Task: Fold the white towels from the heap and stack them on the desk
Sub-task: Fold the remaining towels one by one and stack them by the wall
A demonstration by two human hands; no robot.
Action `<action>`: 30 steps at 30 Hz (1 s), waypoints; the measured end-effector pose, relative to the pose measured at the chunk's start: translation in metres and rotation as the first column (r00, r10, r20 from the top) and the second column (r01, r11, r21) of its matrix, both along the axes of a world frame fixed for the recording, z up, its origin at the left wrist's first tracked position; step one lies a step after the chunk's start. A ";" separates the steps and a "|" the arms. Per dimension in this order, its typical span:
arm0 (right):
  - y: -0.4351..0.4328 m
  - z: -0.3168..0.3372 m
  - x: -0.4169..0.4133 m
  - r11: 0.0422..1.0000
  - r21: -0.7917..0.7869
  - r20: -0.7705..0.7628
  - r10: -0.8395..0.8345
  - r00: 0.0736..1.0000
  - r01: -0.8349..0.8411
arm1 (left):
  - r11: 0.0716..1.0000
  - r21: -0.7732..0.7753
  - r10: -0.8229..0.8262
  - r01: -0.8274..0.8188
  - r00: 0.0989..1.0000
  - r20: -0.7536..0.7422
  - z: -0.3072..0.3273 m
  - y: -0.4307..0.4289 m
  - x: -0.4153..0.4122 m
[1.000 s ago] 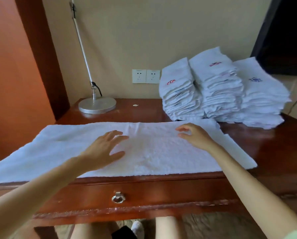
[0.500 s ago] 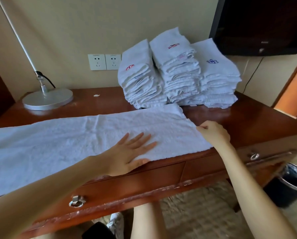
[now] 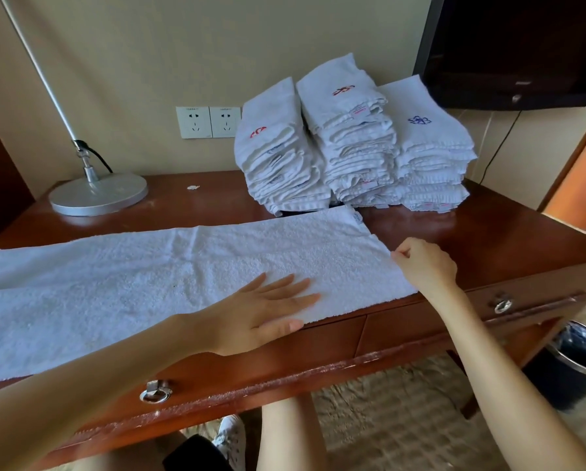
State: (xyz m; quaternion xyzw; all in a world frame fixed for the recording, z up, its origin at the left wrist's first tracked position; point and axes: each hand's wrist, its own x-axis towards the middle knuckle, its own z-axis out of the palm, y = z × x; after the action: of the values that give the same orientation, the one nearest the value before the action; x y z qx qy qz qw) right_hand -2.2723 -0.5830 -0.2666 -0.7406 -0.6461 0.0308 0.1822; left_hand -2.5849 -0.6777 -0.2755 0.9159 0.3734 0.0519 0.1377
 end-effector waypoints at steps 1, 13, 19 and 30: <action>0.001 0.003 -0.001 1.000 0.003 -0.001 0.005 1.000 -0.005 | 0.999 -0.039 0.038 -0.036 0.998 0.055 0.002 0.005 -0.001; 0.108 0.007 -0.060 0.995 -0.059 -0.269 0.060 0.961 -0.078 | 0.839 0.047 0.516 -0.542 0.820 0.248 0.005 0.099 -0.007; 0.078 0.010 -0.033 0.998 -0.050 -0.221 0.020 0.975 -0.032 | 0.832 0.048 0.511 -0.553 0.796 0.324 0.009 0.101 -0.007; 0.005 0.004 0.011 0.995 -0.084 -0.375 0.011 0.927 -0.045 | 0.835 -0.031 0.539 -0.549 0.808 0.238 0.025 0.096 0.027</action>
State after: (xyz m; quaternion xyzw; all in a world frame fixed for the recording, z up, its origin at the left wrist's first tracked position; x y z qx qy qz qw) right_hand -2.2611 -0.5776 -0.2628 -0.7193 -0.6080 0.2034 0.2676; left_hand -2.5582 -0.5813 -0.2502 0.7602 0.5996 0.2055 0.1427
